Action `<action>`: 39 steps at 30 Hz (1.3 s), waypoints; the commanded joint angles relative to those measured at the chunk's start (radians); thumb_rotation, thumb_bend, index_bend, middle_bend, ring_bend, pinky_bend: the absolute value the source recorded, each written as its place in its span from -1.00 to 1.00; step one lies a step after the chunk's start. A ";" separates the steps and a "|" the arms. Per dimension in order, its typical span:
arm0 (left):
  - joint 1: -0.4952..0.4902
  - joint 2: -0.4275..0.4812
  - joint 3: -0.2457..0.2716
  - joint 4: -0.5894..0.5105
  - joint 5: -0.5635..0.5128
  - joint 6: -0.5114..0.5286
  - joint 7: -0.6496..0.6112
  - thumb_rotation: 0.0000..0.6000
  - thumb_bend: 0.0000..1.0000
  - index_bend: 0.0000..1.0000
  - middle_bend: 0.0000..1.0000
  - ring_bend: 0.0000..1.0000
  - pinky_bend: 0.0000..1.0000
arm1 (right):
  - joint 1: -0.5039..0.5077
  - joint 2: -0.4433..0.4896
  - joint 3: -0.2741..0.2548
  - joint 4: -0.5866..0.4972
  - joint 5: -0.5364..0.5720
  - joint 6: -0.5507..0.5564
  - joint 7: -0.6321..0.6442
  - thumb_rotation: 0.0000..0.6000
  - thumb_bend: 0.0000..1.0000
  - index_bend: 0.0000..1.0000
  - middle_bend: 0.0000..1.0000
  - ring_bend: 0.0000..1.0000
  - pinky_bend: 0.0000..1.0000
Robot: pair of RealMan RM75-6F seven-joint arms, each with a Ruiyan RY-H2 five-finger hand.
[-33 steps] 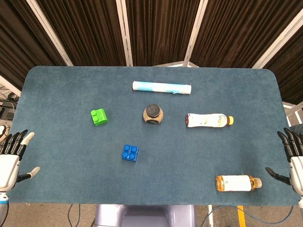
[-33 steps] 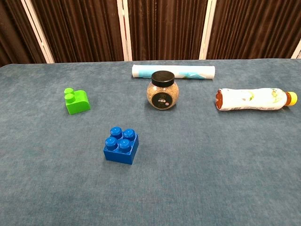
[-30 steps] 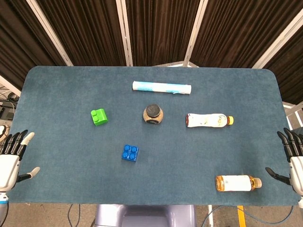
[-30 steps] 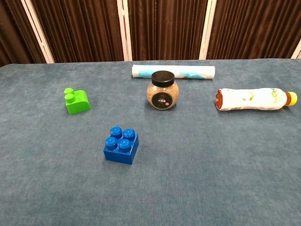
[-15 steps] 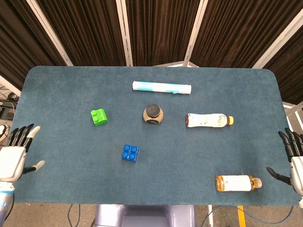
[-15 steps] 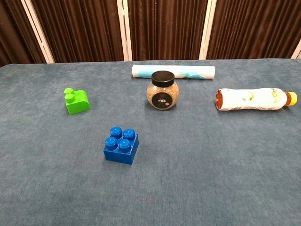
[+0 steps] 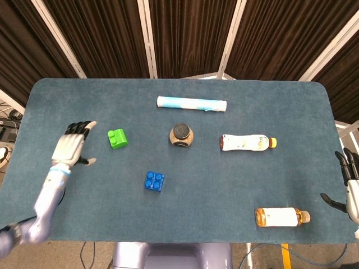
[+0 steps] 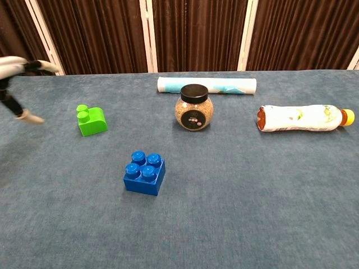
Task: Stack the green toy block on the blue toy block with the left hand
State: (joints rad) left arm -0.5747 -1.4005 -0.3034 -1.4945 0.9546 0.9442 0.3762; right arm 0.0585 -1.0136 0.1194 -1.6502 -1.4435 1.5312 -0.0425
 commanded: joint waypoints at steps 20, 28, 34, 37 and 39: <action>-0.218 -0.209 -0.005 0.331 -0.231 -0.144 0.066 1.00 -0.86 -0.69 -0.53 -0.58 -0.58 | 0.006 -0.020 0.011 0.020 0.065 -0.038 -0.045 1.00 -1.00 -1.00 -1.00 -1.00 -1.00; -0.254 -0.241 -0.006 0.386 -0.280 -0.179 0.054 1.00 -0.86 -0.66 -0.52 -0.54 -0.51 | 0.011 -0.024 0.013 0.028 0.077 -0.052 -0.045 1.00 -1.00 -1.00 -1.00 -1.00 -1.00; -0.275 -0.269 -0.004 0.422 -0.305 -0.175 0.059 1.00 -0.86 -0.49 -0.35 -0.35 -0.34 | 0.015 -0.027 0.014 0.031 0.083 -0.062 -0.049 1.00 -1.00 -1.00 -1.00 -1.00 -1.00; -0.284 -0.277 -0.002 0.433 -0.325 -0.178 0.072 1.00 -0.86 -0.35 -0.22 -0.23 -0.27 | 0.016 -0.027 0.015 0.033 0.088 -0.066 -0.047 1.00 -1.00 -1.00 -1.00 -1.00 -1.00; -0.291 -0.284 -0.003 0.441 -0.334 -0.175 0.075 1.00 -0.86 -0.23 -0.12 -0.14 -0.20 | 0.017 -0.027 0.017 0.035 0.091 -0.069 -0.044 1.00 -1.00 -1.00 -1.00 -1.00 -1.00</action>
State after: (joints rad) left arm -0.8626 -1.6821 -0.3064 -1.0568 0.6228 0.7680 0.4493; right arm 0.0751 -1.0403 0.1357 -1.6156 -1.3525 1.4627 -0.0866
